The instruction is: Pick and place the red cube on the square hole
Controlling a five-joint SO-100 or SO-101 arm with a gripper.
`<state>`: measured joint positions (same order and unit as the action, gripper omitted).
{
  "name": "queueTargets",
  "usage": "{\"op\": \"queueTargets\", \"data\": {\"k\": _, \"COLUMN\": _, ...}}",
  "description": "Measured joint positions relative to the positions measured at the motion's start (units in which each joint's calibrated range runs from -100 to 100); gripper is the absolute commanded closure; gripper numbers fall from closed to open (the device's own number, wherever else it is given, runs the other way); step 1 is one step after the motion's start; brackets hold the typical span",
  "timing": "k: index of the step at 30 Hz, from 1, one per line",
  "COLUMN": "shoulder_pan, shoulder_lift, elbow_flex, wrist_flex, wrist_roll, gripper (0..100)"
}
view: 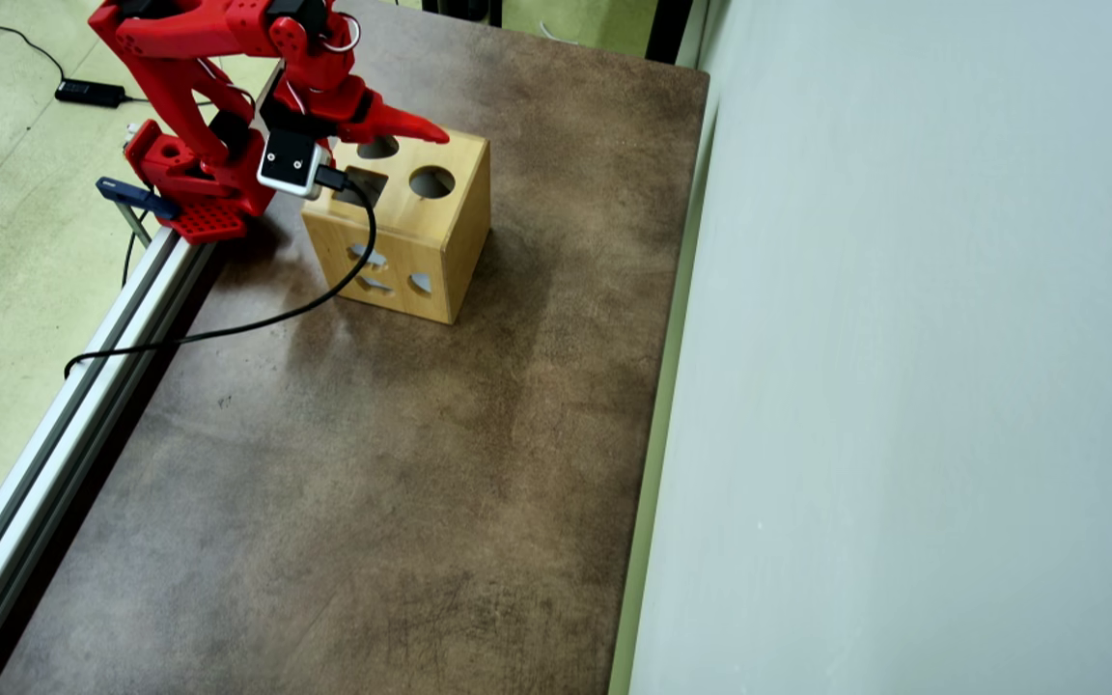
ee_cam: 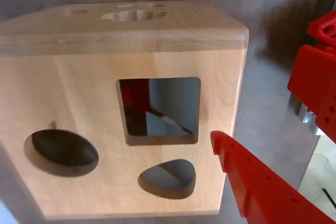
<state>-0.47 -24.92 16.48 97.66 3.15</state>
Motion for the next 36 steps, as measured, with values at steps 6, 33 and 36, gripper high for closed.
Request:
{"op": "queueTargets", "data": {"k": 6, "shoulder_pan": 0.0, "shoulder_lift": -0.34, "elbow_flex": 0.0, "wrist_flex": 0.0, "wrist_roll": 0.0, "gripper": 17}}
{"op": "queueTargets", "data": {"k": 33, "shoulder_pan": 0.07, "shoulder_lift": -4.92, "elbow_flex": 0.0, "wrist_flex": 0.0, "wrist_roll": 0.0, "gripper": 16}}
{"op": "queueTargets", "data": {"k": 36, "shoulder_pan": 0.07, "shoulder_lift": -8.22, "elbow_flex": 1.26, "wrist_flex": 0.0, "wrist_roll": 0.0, "gripper": 16}}
